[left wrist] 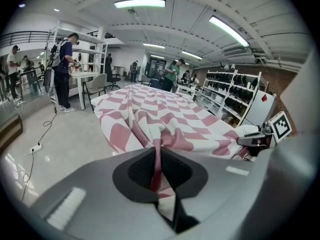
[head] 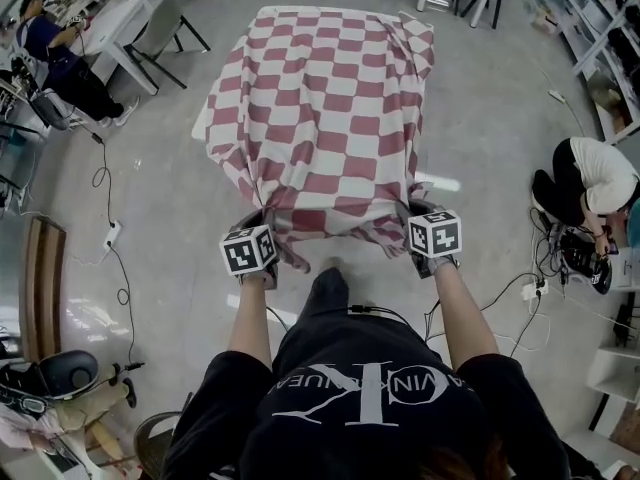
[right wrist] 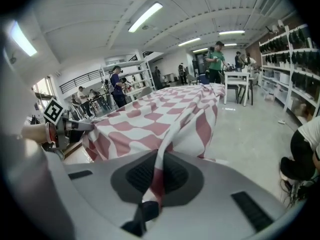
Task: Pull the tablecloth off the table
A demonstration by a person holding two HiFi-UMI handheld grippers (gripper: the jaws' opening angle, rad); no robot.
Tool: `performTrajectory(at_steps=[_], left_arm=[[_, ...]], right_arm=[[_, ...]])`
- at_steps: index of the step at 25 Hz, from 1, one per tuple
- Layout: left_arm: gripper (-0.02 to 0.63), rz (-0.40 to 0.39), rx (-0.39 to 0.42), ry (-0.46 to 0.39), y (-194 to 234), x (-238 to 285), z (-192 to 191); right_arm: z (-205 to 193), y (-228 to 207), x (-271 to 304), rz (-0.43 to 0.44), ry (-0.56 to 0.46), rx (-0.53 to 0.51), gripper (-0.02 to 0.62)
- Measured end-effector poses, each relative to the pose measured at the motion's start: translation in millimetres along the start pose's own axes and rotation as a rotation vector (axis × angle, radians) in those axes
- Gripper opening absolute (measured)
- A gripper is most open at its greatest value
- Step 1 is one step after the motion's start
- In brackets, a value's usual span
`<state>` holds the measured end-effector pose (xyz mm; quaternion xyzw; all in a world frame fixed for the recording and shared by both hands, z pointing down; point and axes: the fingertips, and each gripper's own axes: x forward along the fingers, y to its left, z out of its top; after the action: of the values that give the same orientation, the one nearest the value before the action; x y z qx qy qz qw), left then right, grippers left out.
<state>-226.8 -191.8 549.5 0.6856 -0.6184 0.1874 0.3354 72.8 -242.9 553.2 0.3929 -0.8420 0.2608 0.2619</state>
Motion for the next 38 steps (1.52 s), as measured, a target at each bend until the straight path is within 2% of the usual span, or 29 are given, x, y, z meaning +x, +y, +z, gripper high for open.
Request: performTrajectory(at_steps=[3,6,11,17,20,25,27,38], left_arm=[[0.035,0.009,-0.024,-0.024,-6,-7,17],[0.035,0.026,-0.028,-0.066,-18,-26,7],[0.035,0.063,-0.041,-0.162,-30,-70,-51],[0.035,0.094,-0.079,-0.221,-55,-155,-167],[0.035,0.098,-0.081,-0.225,-61,-172,-192],[0.035,0.076,-0.065,-0.259,-53,-221,-248],[0.035,0.071,-0.071,-0.270,-55,-227,-252],[0.035,0.036,-0.075,-0.264,-62,-263,-220]], right_arm=[[20,-4,-6,0.002,-0.001,-0.021,0.023],[13,-1,-25,0.007,-0.028,-0.041,0.023],[-33,21,-57,0.031,-0.104,-0.076,0.023],[-131,70,-126,0.067,-0.142,-0.088,0.023],[-157,78,-139,0.078,-0.143,-0.084,0.023],[-213,126,-171,0.062,-0.175,-0.087,0.023],[-215,128,-175,0.057,-0.179,-0.086,0.023],[-185,143,-208,0.016,-0.199,-0.044,0.023]])
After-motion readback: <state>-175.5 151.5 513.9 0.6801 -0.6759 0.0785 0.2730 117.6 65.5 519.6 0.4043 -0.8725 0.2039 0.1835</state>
